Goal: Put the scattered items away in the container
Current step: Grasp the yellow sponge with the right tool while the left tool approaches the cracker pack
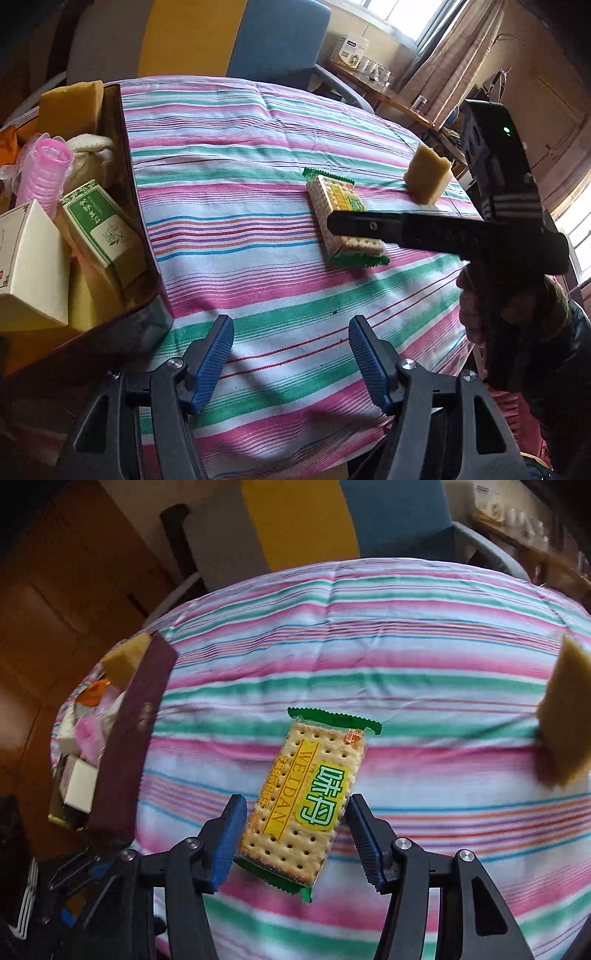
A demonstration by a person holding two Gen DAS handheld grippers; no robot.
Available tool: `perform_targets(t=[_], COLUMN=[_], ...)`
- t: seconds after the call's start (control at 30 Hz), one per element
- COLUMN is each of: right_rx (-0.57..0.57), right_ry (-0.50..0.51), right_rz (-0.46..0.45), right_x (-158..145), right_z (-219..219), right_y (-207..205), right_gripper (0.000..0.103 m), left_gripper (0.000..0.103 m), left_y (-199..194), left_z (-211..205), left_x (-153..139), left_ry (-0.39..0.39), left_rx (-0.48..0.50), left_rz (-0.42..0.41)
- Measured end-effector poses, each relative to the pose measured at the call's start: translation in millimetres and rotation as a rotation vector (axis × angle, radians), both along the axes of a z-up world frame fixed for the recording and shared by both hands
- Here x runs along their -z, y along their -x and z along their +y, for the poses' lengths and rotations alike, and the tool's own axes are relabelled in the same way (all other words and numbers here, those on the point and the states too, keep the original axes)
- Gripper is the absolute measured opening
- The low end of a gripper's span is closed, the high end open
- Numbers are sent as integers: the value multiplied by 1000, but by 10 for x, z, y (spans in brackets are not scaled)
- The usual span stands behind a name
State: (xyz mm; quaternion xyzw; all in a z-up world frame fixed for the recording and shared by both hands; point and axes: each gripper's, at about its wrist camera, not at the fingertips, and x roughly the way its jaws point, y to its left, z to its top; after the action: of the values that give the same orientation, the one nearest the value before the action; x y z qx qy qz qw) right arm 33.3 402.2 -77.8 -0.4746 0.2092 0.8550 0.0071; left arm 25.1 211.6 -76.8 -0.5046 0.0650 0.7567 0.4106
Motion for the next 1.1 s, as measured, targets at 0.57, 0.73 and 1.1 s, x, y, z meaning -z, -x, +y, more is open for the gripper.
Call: perform_targets(t=[0.57,0.73,1.1], right_rx=[468,460,379], right_ry=[-237,-230,-280], right_rz=[79,51,24], right_x=[-297,-190,-239], right_z=[1369,1701,1654], right_y=[-868,-605,-418], right_gripper=[101,103,76], left_gripper=[69,70,75], left_y=[-25,-10,-5], left_z=[54,63,87], left_x=[60,65,82], left_ry=[37,41,35], left_rx=[3,4,11], left_rz=[26,26,35])
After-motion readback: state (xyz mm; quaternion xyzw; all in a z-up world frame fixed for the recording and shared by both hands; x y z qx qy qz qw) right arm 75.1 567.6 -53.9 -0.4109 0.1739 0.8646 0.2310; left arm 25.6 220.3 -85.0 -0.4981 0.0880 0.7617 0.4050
